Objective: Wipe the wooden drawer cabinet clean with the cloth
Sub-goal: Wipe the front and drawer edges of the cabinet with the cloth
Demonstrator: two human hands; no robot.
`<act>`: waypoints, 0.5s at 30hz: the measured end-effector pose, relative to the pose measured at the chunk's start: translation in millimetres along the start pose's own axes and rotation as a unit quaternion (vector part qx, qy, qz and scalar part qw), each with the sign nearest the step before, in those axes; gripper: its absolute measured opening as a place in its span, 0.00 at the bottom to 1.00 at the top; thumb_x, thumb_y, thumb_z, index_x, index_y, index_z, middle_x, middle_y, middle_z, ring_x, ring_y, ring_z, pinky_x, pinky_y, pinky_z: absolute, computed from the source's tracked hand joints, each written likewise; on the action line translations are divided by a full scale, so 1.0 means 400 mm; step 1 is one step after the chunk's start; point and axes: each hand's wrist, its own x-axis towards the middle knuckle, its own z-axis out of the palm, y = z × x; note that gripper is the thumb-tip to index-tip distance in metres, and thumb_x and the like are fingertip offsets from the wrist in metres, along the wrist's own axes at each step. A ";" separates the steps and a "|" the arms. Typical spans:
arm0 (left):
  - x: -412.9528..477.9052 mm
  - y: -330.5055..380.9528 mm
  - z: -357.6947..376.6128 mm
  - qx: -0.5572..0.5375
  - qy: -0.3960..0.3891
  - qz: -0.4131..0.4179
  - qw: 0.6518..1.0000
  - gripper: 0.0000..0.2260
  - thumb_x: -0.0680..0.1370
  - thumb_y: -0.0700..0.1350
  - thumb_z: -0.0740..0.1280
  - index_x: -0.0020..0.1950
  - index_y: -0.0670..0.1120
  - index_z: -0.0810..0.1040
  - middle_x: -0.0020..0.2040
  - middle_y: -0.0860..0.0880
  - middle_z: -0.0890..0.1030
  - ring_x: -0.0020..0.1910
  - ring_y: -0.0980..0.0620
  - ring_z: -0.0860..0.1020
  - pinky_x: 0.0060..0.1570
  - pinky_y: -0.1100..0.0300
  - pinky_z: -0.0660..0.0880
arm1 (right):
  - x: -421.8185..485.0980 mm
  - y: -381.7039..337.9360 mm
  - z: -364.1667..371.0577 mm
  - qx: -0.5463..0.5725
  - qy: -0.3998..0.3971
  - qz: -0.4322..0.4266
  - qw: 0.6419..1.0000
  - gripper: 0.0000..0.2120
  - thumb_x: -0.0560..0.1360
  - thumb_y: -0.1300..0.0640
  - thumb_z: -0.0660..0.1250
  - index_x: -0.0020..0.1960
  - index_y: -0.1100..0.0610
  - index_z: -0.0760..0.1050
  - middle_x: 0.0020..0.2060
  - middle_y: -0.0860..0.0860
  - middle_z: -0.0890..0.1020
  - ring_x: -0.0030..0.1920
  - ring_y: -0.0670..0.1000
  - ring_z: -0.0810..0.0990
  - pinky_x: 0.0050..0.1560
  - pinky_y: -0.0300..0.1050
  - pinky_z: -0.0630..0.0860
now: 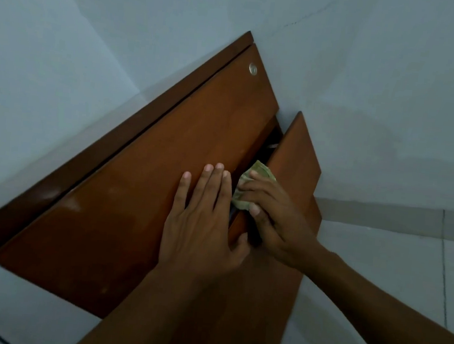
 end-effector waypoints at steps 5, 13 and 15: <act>0.004 -0.004 0.005 0.023 -0.004 0.008 1.000 0.43 0.71 0.62 0.62 0.78 0.40 0.55 0.79 0.41 0.57 0.79 0.46 0.52 0.76 0.42 0.47 | 0.074 0.118 -0.005 -0.042 0.024 -0.047 0.998 0.13 0.81 0.62 0.58 0.57 0.62 0.81 0.56 0.56 0.82 0.63 0.55 0.77 0.70 0.57 0.68; 0.010 -0.016 0.003 0.060 -0.026 0.020 0.998 0.42 0.72 0.63 0.61 0.79 0.41 0.54 0.79 0.42 0.57 0.79 0.46 0.51 0.75 0.42 0.49 | 0.174 0.215 0.010 -0.074 0.269 0.208 0.937 0.12 0.82 0.54 0.61 0.57 0.55 0.82 0.56 0.50 0.81 0.55 0.47 0.76 0.57 0.44 0.73; 0.011 -0.017 0.004 0.063 -0.025 0.022 0.997 0.42 0.72 0.62 0.62 0.79 0.41 0.55 0.79 0.41 0.58 0.79 0.46 0.52 0.75 0.42 0.49 | 0.171 0.191 0.014 -0.030 0.325 0.259 0.909 0.14 0.82 0.53 0.60 0.57 0.56 0.82 0.54 0.51 0.81 0.54 0.48 0.78 0.58 0.51 0.76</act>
